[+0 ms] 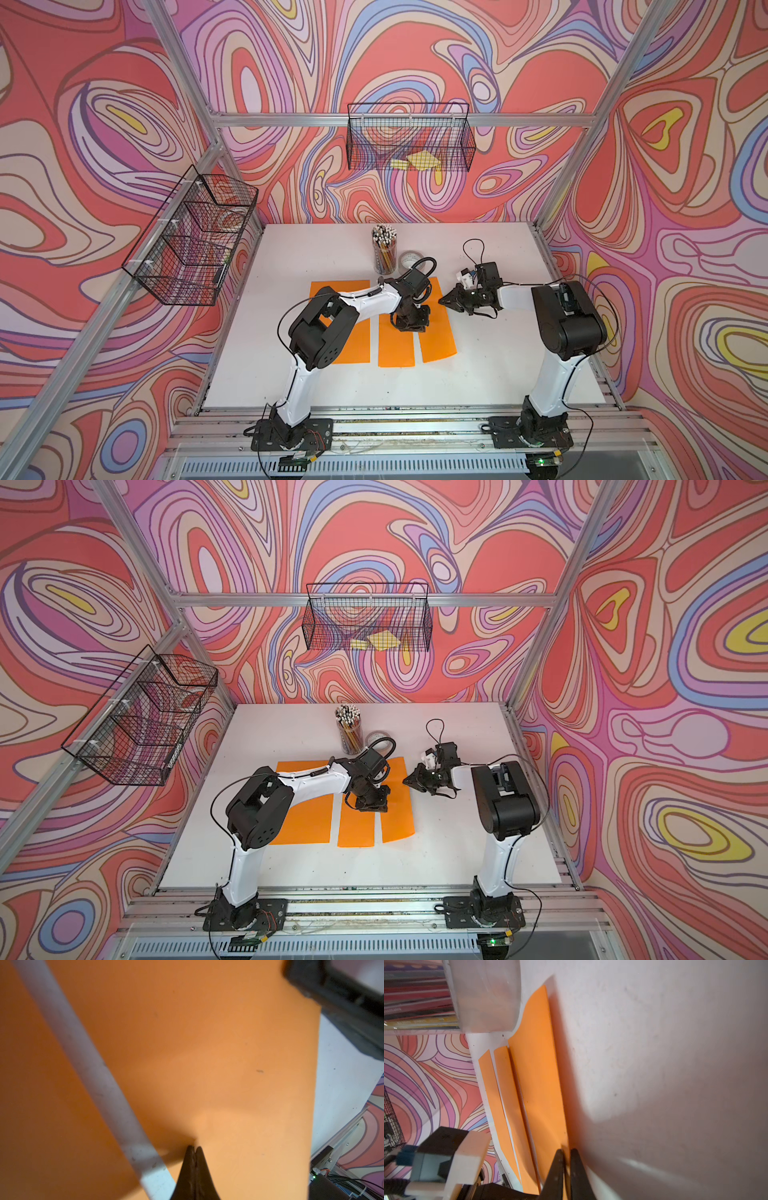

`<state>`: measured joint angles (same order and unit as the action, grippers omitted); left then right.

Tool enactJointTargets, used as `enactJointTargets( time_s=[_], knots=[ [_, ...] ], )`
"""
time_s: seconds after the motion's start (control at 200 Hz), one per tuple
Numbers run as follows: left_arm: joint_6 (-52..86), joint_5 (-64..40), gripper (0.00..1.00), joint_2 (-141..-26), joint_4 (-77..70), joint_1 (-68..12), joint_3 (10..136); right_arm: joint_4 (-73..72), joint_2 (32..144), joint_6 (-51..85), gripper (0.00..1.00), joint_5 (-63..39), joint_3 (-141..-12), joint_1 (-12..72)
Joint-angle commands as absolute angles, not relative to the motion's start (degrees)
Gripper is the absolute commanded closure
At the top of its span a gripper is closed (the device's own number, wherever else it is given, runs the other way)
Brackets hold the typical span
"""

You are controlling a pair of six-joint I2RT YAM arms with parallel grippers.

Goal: Fold the rectangular paper in half along the long edge
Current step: Fold the paper at the center of the board.

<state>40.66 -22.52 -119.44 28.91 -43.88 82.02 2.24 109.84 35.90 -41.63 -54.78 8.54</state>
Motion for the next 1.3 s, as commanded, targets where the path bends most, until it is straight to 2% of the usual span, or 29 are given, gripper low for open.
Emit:
enactJointTargets(
  time_s=[0.0,0.045,0.16,0.215,0.25,0.401,0.491,0.776,0.896,0.926,0.961,1.126,1.212,1.252,1.292],
  knots=[
    [40.17,-20.39,1.00,-119.83,33.48,-43.77,79.87,2.77,110.13,35.56,0.93,-41.66,-54.83,8.33],
    [40.17,-20.21,1.00,-119.75,33.56,-43.77,79.77,2.30,108.97,35.55,1.00,-41.53,-53.53,8.27],
    [39.95,-19.91,1.00,-119.04,33.84,-43.50,79.55,1.69,105.74,35.59,1.00,-41.47,-49.76,8.31],
    [39.90,-19.90,1.00,-118.61,33.79,-43.34,79.45,1.55,104.83,35.73,0.83,-42.32,-48.35,8.28],
    [39.90,-19.94,1.00,-118.45,33.84,-43.30,79.37,1.63,104.45,35.74,0.75,-43.39,-47.49,8.28],
    [40.14,-19.73,1.00,-118.15,33.77,-43.21,79.02,-0.87,99.70,37.97,0.60,-45.73,-41.31,8.33],
    [40.41,-19.86,1.00,-118.15,33.49,-43.22,78.85,-4.00,96.39,40.60,0.59,-47.71,-37.59,8.44],
    [40.86,-19.78,1.00,-117.33,33.31,-43.28,78.32,-6.12,90.79,42.83,0.66,-46.96,-31.42,11.39],
    [41.13,-19.92,1.00,-116.91,33.00,-43.26,77.80,-7.50,91.59,43.47,0.80,-47.10,-31.30,11.86],
    [41.22,-19.95,1.00,-116.75,32.89,-43.32,77.63,-7.49,91.79,43.42,0.87,-47.12,-31.37,11.96],
    [41.22,-19.85,1.00,-116.55,32.87,-43.25,77.48,-7.22,91.84,43.43,1.00,-46.94,-31.38,11.99],
    [41.22,-19.51,1.00,-115.94,32.96,-43.23,77.17,-4.05,89.21,42.94,1.00,-45.44,-30.65,11.98],
    [41.31,-19.51,1.00,-115.97,32.89,-43.22,77.06,-1.57,87.14,42.58,0.67,-45.26,-29.94,12.02],
    [41.31,-19.60,1.00,-116.02,32.80,-43.18,77.06,-0.93,85.96,42.73,0.60,-45.22,-29.27,12.04],
    [41.39,-19.59,1.00,-116.02,32.72,-43.22,77.04,-0.50,84.73,42.98,0.57,-44.88,-28.42,12.05]
  ],
)
